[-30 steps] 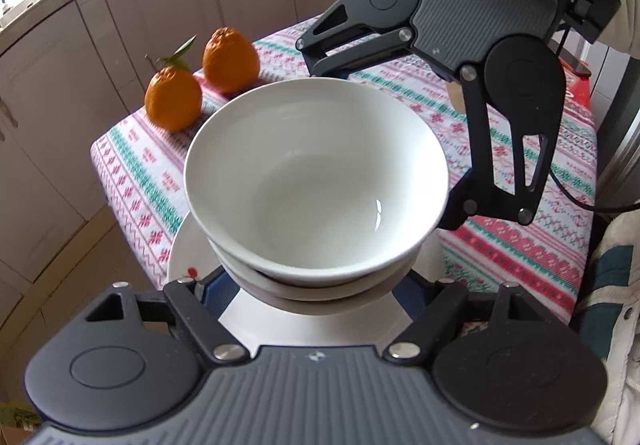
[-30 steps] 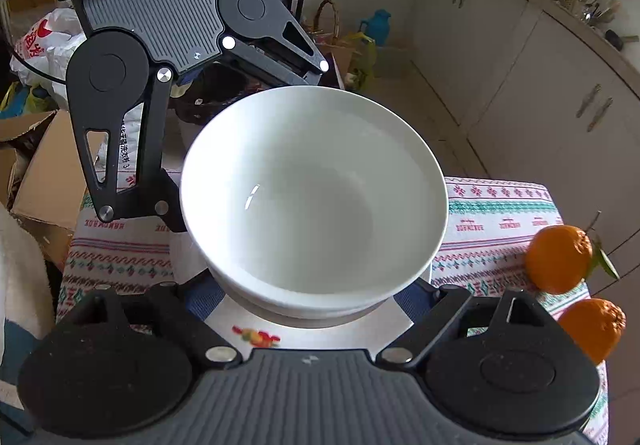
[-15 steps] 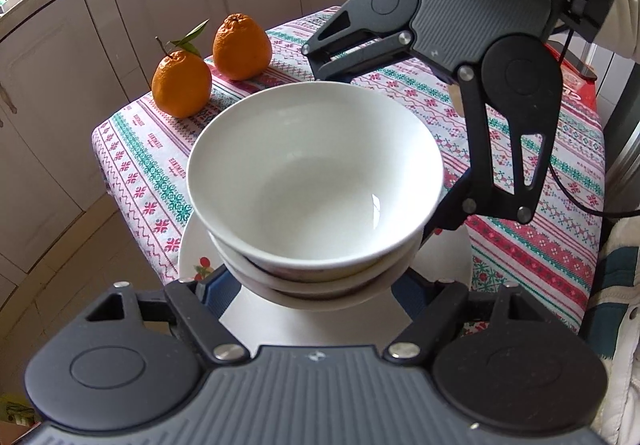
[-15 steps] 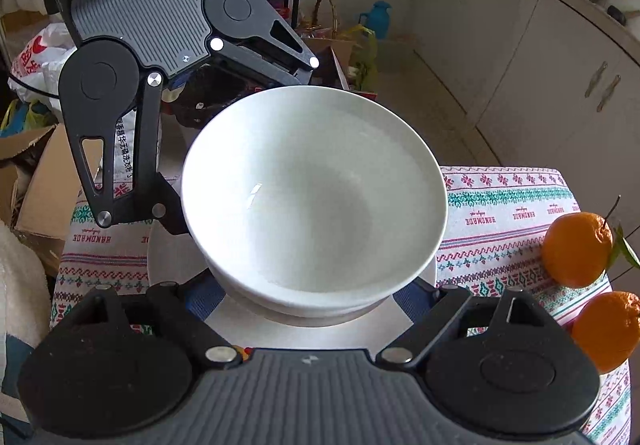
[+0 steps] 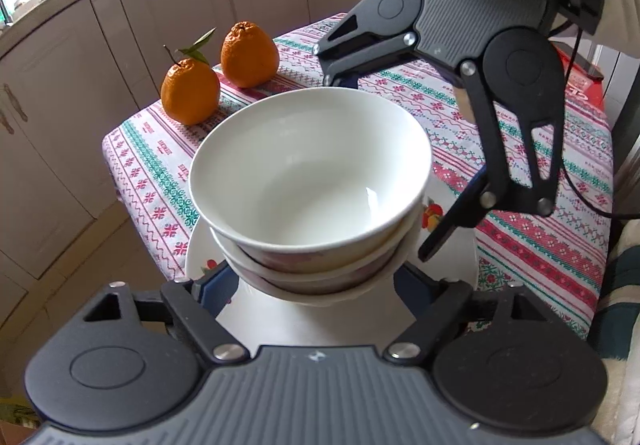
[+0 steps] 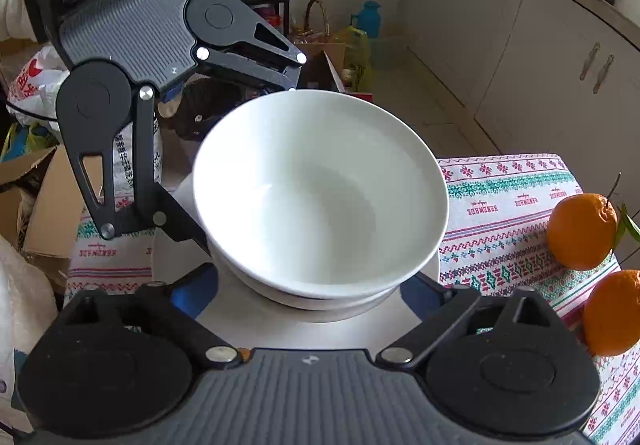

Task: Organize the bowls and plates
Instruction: 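Lift and carry the plates with bowls using both grippers together, then set the stack down on the table and open both grippers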

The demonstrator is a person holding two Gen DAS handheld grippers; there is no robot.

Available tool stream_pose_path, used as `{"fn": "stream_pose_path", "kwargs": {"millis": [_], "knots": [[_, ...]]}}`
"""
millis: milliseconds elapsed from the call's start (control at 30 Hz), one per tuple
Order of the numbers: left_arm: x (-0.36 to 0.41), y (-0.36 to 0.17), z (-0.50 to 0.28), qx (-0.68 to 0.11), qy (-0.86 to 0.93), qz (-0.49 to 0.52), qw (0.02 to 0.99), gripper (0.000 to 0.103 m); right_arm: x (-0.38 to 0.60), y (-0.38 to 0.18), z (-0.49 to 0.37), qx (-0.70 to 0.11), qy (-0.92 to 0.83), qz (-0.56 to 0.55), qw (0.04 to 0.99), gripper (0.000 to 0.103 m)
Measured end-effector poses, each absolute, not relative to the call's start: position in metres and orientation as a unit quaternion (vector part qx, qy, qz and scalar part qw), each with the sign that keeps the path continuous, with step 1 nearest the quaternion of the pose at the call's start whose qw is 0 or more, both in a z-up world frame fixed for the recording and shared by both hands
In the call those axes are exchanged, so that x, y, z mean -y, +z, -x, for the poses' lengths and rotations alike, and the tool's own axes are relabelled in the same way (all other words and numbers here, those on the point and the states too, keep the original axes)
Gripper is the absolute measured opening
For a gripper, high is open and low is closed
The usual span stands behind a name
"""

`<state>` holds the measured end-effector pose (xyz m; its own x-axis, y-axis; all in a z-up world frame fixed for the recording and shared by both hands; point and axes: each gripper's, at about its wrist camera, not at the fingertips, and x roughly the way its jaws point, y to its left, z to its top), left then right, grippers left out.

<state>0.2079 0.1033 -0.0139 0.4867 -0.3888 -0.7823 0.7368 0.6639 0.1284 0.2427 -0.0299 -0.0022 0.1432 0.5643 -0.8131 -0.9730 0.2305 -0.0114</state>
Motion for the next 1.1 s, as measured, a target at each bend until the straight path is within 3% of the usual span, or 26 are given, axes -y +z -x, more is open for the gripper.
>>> {"fn": "stream_pose_path", "kwargs": {"millis": [300, 533, 900, 1100], "knots": [[-0.103, -0.005, -0.151, -0.315, -0.255, -0.228, 0.885, 0.098, 0.062, 0.016, -0.210, -0.355, 0.467, 0.273, 0.762, 0.103], [-0.092, 0.010, -0.087, -0.216, -0.120, -0.163, 0.955, 0.102, 0.101, 0.031, -0.164, -0.379, 0.304, 0.173, 0.857, 0.103], [-0.058, 0.037, -0.038, -0.267, -0.030, -0.003, 0.963, 0.102, 0.134, 0.052, -0.058, -0.339, 0.132, 0.053, 0.930, 0.103], [-0.049, 0.048, -0.006, -0.241, -0.003, -0.002, 0.971, 0.102, 0.138, 0.068, -0.024, -0.305, 0.118, 0.047, 0.944, 0.103]]}}
